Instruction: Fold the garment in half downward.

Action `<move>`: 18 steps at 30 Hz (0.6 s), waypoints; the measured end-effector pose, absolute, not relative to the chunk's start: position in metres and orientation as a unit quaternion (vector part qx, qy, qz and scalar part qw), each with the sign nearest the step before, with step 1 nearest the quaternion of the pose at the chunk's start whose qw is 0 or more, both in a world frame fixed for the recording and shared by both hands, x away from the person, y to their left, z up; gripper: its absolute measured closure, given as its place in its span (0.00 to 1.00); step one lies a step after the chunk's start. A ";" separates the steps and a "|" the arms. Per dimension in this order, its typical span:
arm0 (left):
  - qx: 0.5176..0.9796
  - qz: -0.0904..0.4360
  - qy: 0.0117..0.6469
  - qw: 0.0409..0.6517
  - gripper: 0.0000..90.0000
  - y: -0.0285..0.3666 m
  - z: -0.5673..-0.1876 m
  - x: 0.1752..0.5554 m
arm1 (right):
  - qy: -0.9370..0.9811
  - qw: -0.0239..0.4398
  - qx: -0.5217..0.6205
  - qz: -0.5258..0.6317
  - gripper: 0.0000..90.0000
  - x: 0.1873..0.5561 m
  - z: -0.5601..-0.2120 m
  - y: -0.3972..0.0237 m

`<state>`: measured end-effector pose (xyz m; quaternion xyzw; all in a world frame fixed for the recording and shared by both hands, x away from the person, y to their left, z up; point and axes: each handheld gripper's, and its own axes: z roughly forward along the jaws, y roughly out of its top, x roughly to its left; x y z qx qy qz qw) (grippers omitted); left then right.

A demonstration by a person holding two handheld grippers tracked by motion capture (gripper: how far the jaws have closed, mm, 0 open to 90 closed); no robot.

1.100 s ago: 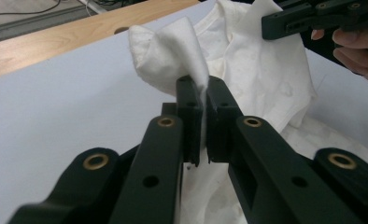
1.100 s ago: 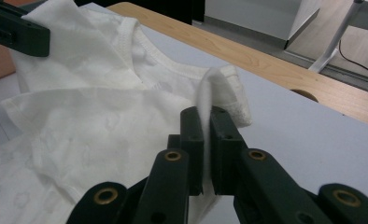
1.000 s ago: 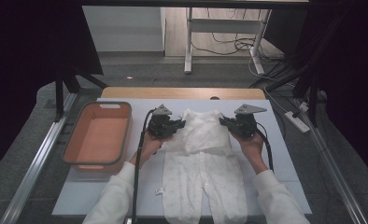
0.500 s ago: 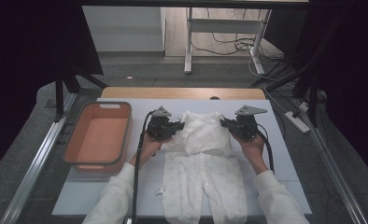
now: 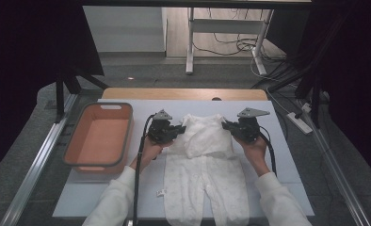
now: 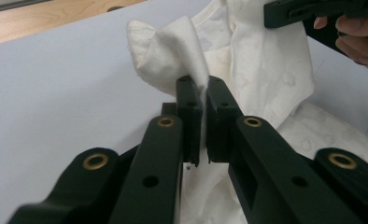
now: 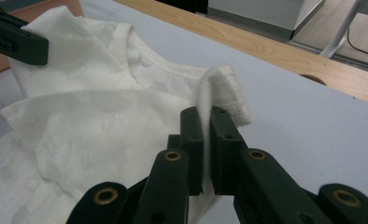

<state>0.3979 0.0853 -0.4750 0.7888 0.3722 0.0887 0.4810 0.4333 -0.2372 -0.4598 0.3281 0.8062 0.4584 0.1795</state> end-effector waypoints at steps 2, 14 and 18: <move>0.790 0.089 0.371 0.480 0.94 0.086 -0.475 0.394 | 0.807 0.178 0.328 0.457 0.94 0.431 -0.460 -0.238; 0.795 0.078 0.366 0.478 0.94 0.083 -0.477 0.380 | 0.806 0.162 0.343 0.455 0.94 0.419 -0.465 -0.241; 0.796 0.076 0.366 0.476 0.94 0.084 -0.479 0.376 | 0.807 0.159 0.343 0.454 0.94 0.416 -0.466 -0.240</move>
